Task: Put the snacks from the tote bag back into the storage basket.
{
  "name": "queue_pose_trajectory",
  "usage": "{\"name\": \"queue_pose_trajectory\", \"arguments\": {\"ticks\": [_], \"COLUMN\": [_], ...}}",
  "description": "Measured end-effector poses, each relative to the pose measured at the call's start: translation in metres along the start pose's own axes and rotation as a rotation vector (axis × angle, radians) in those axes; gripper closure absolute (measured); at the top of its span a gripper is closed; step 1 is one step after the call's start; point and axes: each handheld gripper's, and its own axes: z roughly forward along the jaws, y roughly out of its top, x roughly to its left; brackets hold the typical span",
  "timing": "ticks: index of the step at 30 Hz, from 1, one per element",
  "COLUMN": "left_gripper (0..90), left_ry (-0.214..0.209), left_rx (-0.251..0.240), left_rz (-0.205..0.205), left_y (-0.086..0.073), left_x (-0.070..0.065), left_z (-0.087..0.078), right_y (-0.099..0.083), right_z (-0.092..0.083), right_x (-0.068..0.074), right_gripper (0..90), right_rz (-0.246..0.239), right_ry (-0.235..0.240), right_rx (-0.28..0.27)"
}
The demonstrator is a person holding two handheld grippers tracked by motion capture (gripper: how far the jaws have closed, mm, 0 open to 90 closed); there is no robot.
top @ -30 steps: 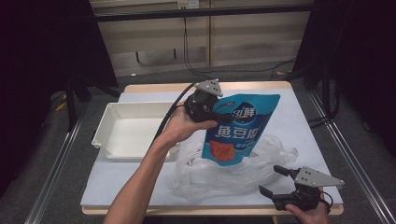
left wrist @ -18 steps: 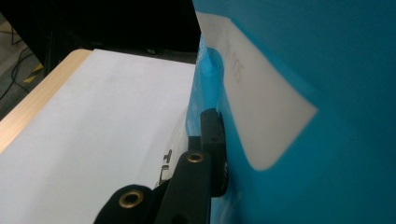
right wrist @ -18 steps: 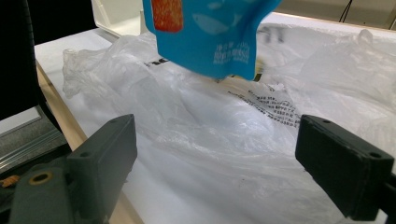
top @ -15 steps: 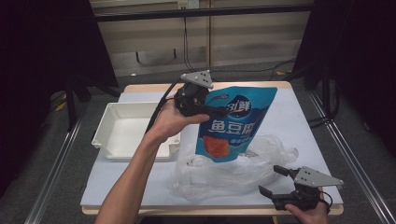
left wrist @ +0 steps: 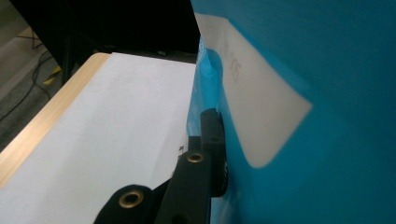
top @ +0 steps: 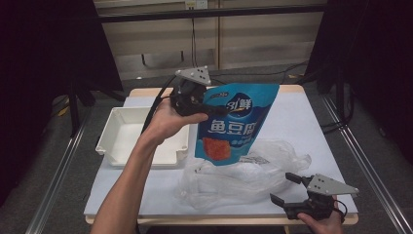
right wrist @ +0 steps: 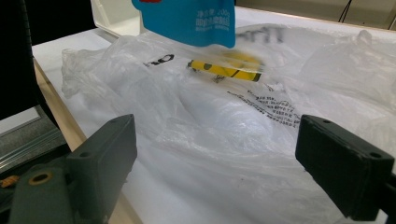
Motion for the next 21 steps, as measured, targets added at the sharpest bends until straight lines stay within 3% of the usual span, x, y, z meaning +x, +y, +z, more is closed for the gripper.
{"name": "queue_pose_trajectory", "arguments": {"ticks": [5, 10, 16, 21], "left_gripper": [90.0, 90.0, 90.0, 90.0], "left_ry": [0.006, 0.011, 0.044, 0.058], "left_rx": [0.014, -0.016, 0.002, -0.014], "left_rz": [-0.008, -0.023, -0.021, -0.035], "left_y": [0.001, 0.001, 0.004, 0.001], "left_x": [0.003, 0.005, 0.008, 0.010], "left_z": [-0.007, -0.015, -0.027, -0.036], "right_y": [0.000, 0.000, 0.000, 0.000], "right_z": [0.000, 0.000, 0.000, 0.001], "right_x": [0.001, 0.000, 0.000, 0.000], "right_gripper": [12.8, 12.8, 12.8, 12.8], "right_rz": [0.003, 0.000, 0.003, 0.000], "right_ry": [0.002, 0.002, 0.001, 0.003], "right_rx": [0.003, 0.001, 0.002, 0.003]}}
